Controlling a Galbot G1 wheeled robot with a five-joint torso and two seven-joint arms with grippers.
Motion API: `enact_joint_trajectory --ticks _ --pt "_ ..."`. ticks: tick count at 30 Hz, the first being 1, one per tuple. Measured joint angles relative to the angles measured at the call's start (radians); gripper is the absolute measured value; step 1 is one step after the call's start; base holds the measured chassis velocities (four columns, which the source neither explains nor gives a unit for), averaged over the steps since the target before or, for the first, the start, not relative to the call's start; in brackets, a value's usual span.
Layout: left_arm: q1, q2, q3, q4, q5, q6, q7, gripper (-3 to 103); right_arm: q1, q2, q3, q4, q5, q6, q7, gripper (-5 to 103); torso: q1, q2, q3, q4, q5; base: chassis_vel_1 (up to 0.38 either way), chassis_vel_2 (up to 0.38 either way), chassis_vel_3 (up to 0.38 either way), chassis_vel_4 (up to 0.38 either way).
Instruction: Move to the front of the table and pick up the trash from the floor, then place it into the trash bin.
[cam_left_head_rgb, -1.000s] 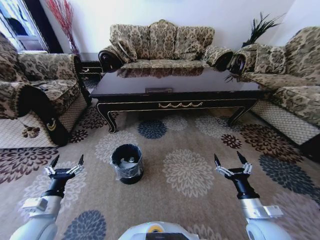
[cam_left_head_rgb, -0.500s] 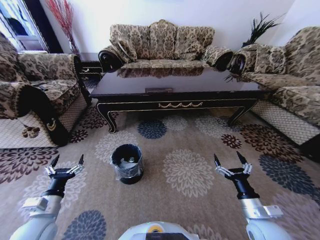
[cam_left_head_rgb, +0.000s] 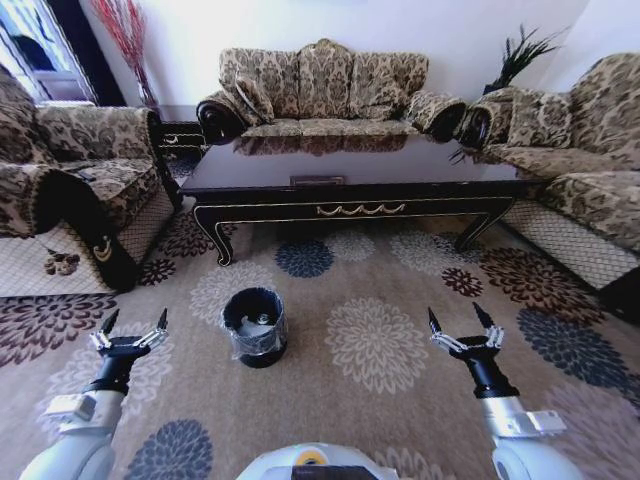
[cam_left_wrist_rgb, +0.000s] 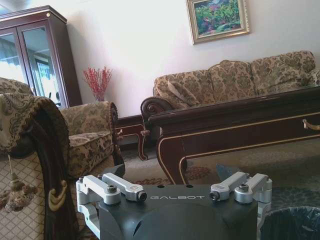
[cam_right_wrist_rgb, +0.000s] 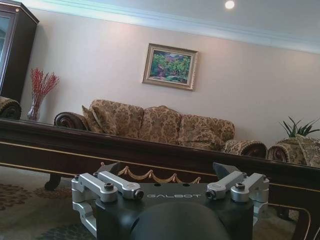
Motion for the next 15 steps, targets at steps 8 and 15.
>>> enact_joint_trajectory --ticks 8,15 --pt "0.0 0.0 0.0 0.0 0.0 0.0 0.0 100 0.0 0.0 0.0 0.0 0.0 0.0 0.001 100 0.0 0.0 0.0 0.0001 0.0001 0.148 -0.138 -0.146 0.156" --pt "0.0 0.0 0.0 0.0 0.0 0.001 0.0 100 0.0 0.0 0.0 0.0 0.0 0.0 0.001 100 0.0 0.0 0.0 0.0001 0.0 0.228 -0.246 -0.253 0.256"
